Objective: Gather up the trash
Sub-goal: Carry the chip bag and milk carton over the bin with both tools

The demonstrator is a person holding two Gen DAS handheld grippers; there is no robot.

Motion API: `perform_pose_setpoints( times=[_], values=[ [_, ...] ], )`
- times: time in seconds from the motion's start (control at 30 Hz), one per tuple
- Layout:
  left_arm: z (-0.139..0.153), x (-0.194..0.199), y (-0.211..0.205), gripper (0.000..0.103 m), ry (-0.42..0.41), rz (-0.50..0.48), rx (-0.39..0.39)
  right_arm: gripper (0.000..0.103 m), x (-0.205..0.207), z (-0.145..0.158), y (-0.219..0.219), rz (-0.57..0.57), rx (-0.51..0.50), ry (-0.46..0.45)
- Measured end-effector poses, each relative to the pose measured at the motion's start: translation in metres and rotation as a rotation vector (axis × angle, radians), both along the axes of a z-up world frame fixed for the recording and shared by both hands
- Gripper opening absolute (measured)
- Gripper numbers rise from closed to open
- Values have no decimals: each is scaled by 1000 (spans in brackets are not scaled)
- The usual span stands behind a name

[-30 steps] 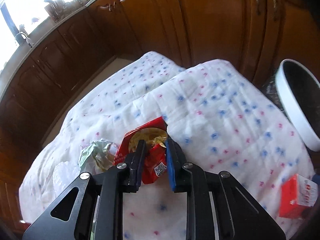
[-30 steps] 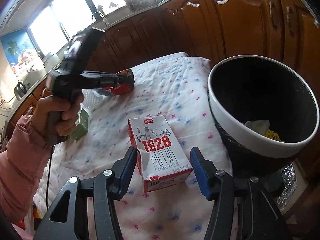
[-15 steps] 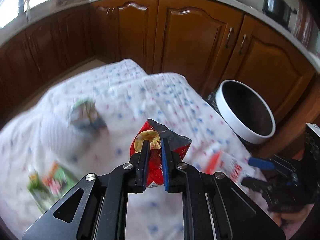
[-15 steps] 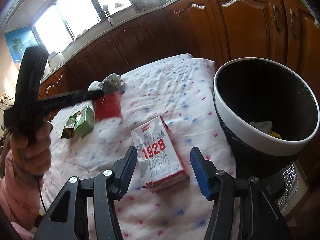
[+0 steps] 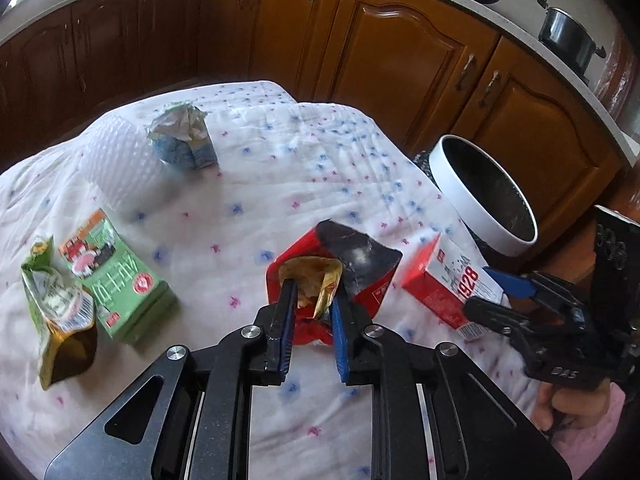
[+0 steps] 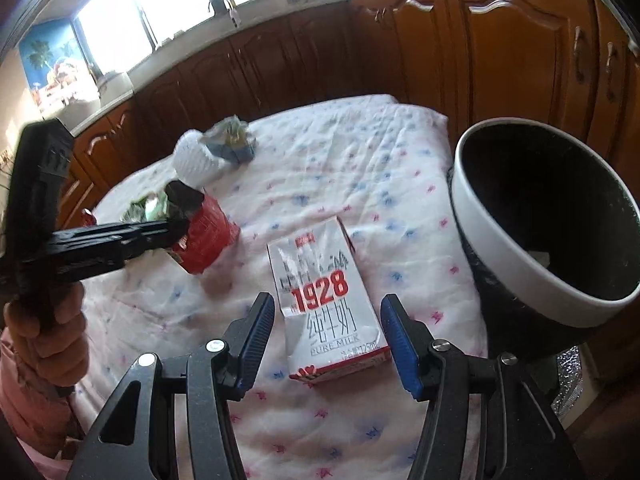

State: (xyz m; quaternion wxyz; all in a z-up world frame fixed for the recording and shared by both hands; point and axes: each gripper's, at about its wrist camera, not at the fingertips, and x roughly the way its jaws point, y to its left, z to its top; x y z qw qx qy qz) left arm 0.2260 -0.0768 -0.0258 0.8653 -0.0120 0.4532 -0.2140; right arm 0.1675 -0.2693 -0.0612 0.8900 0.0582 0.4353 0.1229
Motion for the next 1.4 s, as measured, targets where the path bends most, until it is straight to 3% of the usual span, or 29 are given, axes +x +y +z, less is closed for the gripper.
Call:
perform_pose_setpoints(
  times=[0.2, 0.27, 0.8, 1.4],
  values=[
    [8, -13, -4, 8, -38, 5, -1, 52, -18, 12, -12, -58, 68, -49],
    [13, -16, -6, 8, -41, 3, -20, 48, -25, 20, -17, -84, 82, -76],
    [38, -34, -59, 8, -93, -70, -49, 48, -62, 64, -72, -255, 98, -222],
    [70, -3, -168, 8, -167, -191, -58, 48, -36, 75, -146, -396, 113, -247]
  ],
)
